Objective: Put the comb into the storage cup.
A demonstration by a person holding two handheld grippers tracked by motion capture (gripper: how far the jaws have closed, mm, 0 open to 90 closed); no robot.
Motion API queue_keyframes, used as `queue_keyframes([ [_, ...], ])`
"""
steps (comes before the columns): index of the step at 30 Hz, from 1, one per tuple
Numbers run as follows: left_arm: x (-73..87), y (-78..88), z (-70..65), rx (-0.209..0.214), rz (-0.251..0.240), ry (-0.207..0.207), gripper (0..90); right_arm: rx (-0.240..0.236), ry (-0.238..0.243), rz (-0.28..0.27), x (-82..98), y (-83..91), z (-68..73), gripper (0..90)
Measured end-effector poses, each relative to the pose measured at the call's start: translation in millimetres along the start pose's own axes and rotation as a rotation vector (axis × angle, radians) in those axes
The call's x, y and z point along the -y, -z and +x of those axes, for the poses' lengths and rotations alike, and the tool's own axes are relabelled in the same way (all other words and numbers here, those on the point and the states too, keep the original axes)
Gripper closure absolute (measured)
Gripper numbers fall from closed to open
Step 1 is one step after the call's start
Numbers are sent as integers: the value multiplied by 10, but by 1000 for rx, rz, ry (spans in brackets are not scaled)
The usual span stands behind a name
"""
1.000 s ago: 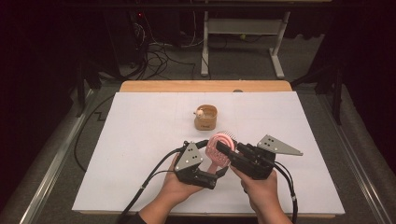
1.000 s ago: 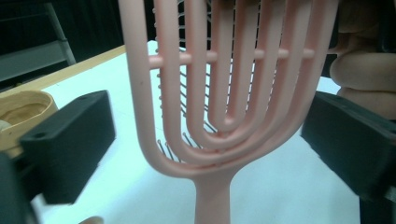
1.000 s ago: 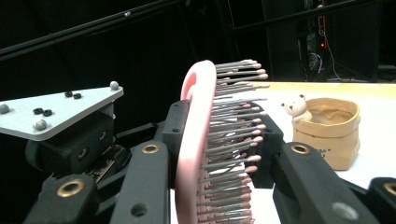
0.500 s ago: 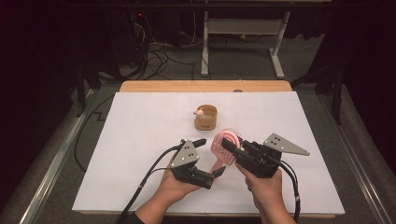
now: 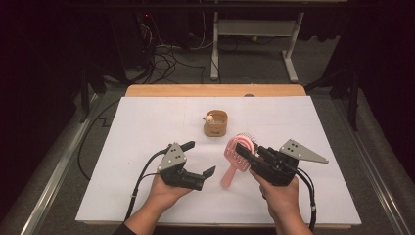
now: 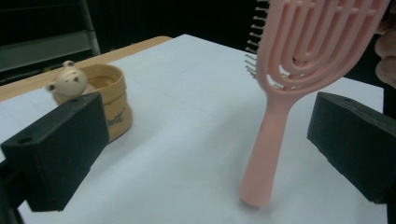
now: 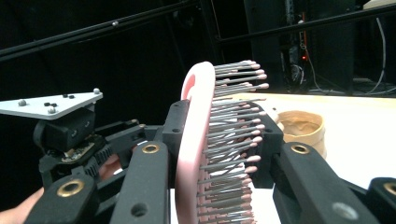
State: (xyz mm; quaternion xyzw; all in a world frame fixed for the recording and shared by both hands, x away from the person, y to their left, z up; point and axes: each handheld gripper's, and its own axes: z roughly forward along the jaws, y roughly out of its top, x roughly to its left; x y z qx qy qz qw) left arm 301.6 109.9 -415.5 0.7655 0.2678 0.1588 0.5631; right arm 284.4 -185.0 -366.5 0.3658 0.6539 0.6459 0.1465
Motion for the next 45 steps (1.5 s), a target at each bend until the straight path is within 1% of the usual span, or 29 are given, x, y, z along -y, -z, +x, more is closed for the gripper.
queue_keyframes([
  [4, 54, 85, 60, -25, -6, -11, 0, 1, 6, -3, -6, 12, -2, 671],
  [7, 113, 160, 110, -54, -24, -7, 0, 0, 7, -4, -13, 20, -3, 671],
  [13, 230, 278, 201, -78, -26, 5, 0, 4, 18, -5, -20, 32, -8, 671],
  [16, 291, 303, 229, -81, -30, 12, 0, 7, 19, -7, -23, 39, -12, 671],
  [20, 360, 319, 250, -88, -39, 11, 0, 9, 22, -8, -23, 41, -18, 671],
  [23, 385, 354, 270, -102, -46, 5, 0, 9, 23, -8, -24, 42, -23, 671],
  [26, 397, 397, 310, -110, -58, 14, 0, 13, 28, -7, -23, 44, -29, 671],
  [30, 436, 424, 346, -131, -41, 7, 0, 21, 32, -7, -24, 53, -43, 671],
  [34, 470, 429, 359, -134, -29, 4, 0, 32, 39, -12, -31, 66, -56, 670],
  [39, 483, 428, 356, -131, -28, 1, 0, 46, 51, -17, -40, 83, -70, 670],
  [42, 484, 430, 354, -136, -27, -3, 0, 54, 61, -21, -44, 94, -78, 671],
  [45, 491, 433, 362, -135, -25, 0, 0, 64, 72, -24, -50, 107, -83, 670],
])
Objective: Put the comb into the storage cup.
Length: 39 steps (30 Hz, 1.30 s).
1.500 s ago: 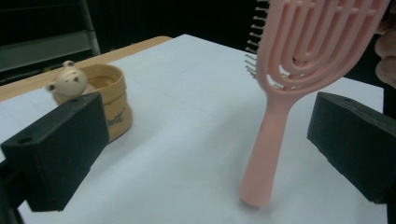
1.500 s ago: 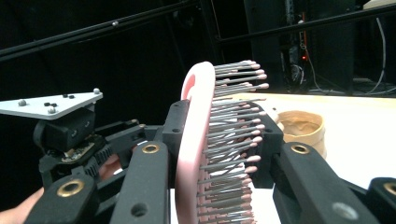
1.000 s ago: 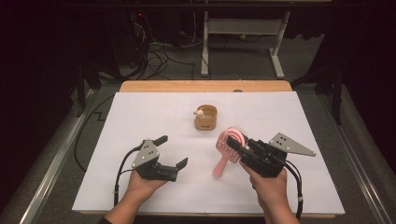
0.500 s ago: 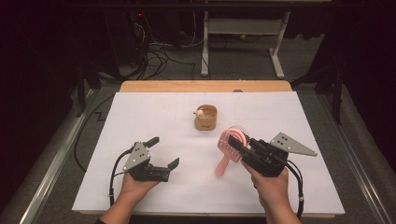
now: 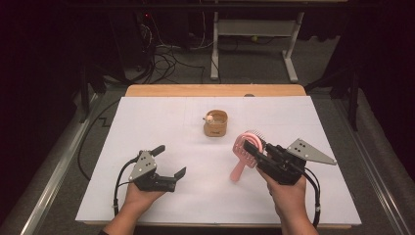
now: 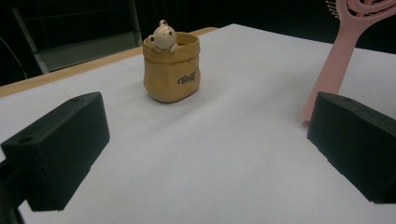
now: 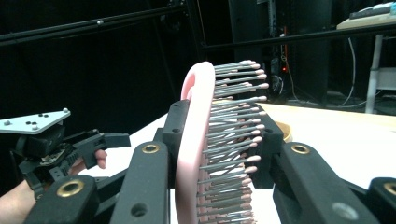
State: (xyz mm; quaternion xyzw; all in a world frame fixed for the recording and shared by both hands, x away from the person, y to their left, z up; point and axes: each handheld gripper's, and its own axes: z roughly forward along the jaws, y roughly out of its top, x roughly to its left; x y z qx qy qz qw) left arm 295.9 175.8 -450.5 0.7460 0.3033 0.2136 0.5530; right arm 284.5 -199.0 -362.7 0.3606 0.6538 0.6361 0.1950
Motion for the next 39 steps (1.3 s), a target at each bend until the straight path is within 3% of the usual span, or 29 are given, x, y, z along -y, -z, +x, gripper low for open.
queue_keyframes([
  [32, -14, 65, 19, 15, -43, 29, 0, 106, 57, -53, -45, 119, -103, 670],
  [39, -5, 49, 21, 18, -34, 26, 0, 93, 64, -63, -61, 67, -64, 669],
])
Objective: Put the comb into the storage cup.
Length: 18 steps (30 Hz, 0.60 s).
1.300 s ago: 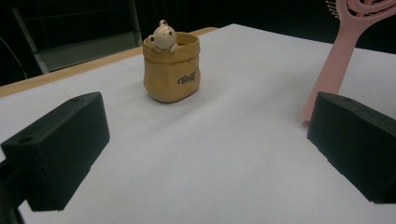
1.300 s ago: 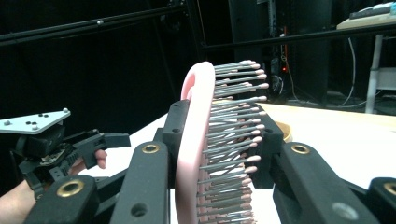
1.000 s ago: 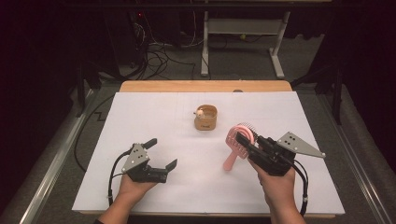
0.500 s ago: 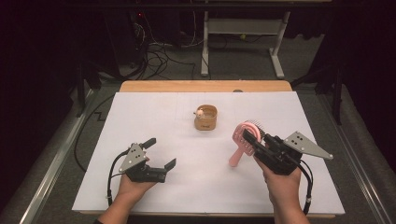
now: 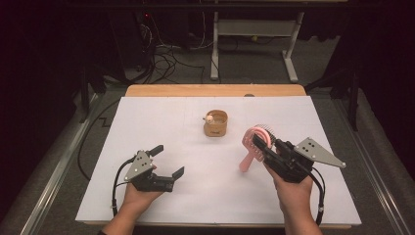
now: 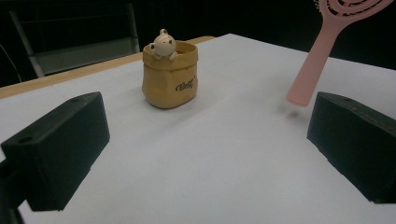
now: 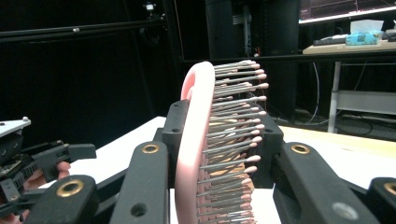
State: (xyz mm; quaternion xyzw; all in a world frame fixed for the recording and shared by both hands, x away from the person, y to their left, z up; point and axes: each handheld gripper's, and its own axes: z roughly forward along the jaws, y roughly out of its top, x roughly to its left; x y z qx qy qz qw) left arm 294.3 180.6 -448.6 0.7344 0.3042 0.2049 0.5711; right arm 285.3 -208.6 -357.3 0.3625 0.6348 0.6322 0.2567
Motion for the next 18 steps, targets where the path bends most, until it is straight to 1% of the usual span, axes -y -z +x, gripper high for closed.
queue_keyframes([
  [6, 8, -21, -4, 8, 8, -3, 0, 4, 13, -11, -14, -39, 46, 669],
  [7, 9, -21, -2, 3, 11, -2, 0, 8, 15, -11, -15, -42, 47, 669],
  [10, 12, -5, 8, 0, 3, 9, 0, 14, 24, -12, -29, -65, 38, 669],
  [12, 8, 3, 13, -3, -4, 5, 0, 17, 25, -15, -44, -84, 27, 669],
  [14, 7, 1, 17, -2, -8, 15, 0, 18, 21, -23, -59, -103, 18, 669],
  [18, 6, 6, 18, -4, -9, 9, 0, 23, 30, -33, -92, -144, 14, 669],
])
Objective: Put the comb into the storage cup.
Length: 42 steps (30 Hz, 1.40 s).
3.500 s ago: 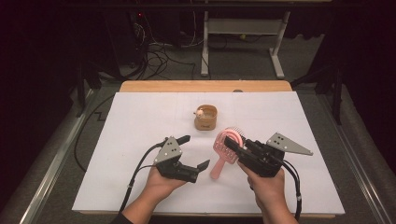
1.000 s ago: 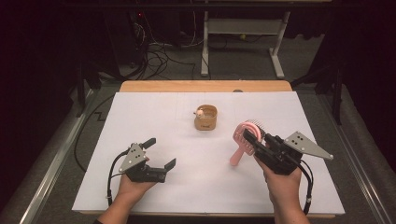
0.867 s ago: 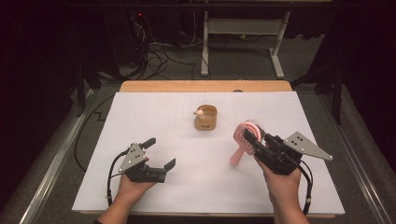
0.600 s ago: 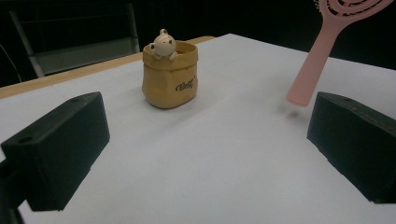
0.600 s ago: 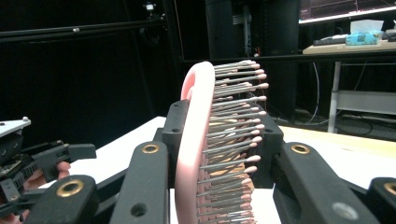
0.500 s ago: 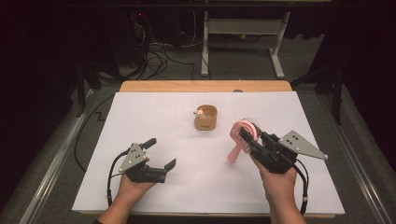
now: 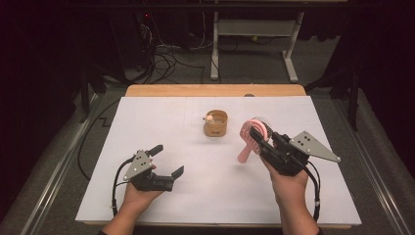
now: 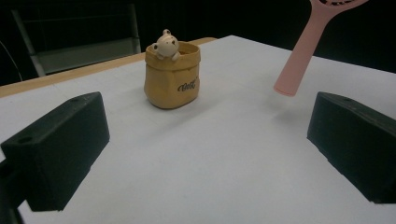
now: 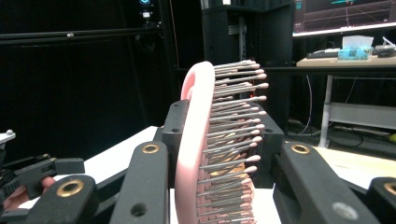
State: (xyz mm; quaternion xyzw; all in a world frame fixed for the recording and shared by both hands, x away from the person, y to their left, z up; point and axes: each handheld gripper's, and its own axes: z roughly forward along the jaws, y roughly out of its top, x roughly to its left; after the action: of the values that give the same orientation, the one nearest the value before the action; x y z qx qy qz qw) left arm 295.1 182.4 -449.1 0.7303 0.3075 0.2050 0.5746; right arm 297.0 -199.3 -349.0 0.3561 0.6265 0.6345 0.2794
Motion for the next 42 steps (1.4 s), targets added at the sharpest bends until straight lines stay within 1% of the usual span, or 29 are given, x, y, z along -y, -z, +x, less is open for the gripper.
queue_keyframes([
  [4, 2, 1, 7, 0, 4, -2, 0, -2, -5, -8, -33, -53, -10, 669],
  [10, 0, -5, -2, 2, 6, -14, 0, -6, 9, -6, -95, -131, 10, 669],
  [14, -2, -4, 1, 4, 5, -15, 0, -1, 18, -11, -116, -179, 23, 669],
  [18, -3, 1, 10, 3, 4, -11, 0, -1, 17, -18, -133, -213, 33, 670],
  [21, -4, 3, 16, 1, 3, -13, 0, -10, 16, -19, -152, -248, 40, 670],
  [25, -4, 0, 19, 1, 5, -14, 0, -10, 7, -29, -181, -292, 39, 670],
  [29, 1, -5, 22, 4, 10, -14, 0, -9, 17, -26, -229, -328, 40, 670],
  [35, 1, 5, 23, 6, 8, -14, 0, -6, 16, -32, -314, -388, 29, 670],
  [42, 6, -3, 24, 2, 21, -14, 0, 5, 2, -48, -413, -481, 0, 670],
])
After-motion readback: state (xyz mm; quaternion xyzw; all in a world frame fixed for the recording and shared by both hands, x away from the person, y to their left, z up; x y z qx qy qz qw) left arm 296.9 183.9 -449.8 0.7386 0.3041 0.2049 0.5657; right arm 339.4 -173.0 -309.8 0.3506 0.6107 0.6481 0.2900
